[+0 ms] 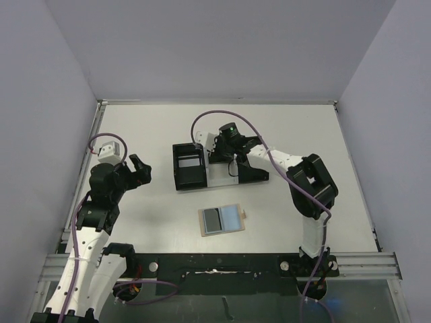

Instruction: Take the credit cards out of the card holder

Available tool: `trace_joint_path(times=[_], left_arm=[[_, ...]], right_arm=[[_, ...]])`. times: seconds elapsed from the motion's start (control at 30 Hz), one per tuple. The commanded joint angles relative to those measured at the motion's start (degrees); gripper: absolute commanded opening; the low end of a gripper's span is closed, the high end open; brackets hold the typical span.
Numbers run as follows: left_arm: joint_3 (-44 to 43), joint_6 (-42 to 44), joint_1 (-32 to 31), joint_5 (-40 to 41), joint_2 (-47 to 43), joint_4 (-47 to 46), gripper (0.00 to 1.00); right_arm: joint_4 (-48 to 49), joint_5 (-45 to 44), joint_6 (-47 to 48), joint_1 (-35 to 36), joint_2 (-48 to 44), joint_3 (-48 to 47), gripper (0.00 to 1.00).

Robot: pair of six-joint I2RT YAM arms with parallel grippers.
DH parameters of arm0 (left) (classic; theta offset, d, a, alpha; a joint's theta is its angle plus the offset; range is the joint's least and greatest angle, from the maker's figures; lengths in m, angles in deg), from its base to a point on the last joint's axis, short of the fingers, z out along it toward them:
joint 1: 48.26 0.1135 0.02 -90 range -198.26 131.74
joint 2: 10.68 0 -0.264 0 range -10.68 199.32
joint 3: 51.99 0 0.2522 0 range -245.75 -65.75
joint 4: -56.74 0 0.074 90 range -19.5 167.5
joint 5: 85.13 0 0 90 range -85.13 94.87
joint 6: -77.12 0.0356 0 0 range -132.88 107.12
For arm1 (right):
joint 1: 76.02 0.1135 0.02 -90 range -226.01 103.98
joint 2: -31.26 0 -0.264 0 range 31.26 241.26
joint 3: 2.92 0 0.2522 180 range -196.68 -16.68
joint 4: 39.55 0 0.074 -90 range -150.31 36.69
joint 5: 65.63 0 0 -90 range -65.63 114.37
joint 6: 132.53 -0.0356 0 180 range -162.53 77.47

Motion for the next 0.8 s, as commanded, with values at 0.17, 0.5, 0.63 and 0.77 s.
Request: trace_joint_path(times=[0.17, 0.5, 0.63, 0.77], left_arm=[[-0.19, 1.18, 0.29, -1.84, -0.05, -3.76, 0.84], [0.0, 1.53, 0.29, -3.15, 0.19, -4.14, 0.84], [-0.2, 1.53, 0.29, -2.41, -0.04, -3.76, 0.84], [-0.14, 1.66, 0.29, -3.28, 0.32, -3.92, 0.84]], right_arm=[[0.53, -1.92, 9.22, -1.03, 5.79, -6.38, 0.03], [-0.75, -2.44, 7.39, -0.19, 8.45, -6.4, 0.21], [-0.74, -3.08, 6.44, -0.16, 8.27, -6.39, 0.3], [-1.18, -2.76, 4.77, -0.21, 7.52, -6.11, 0.35]])
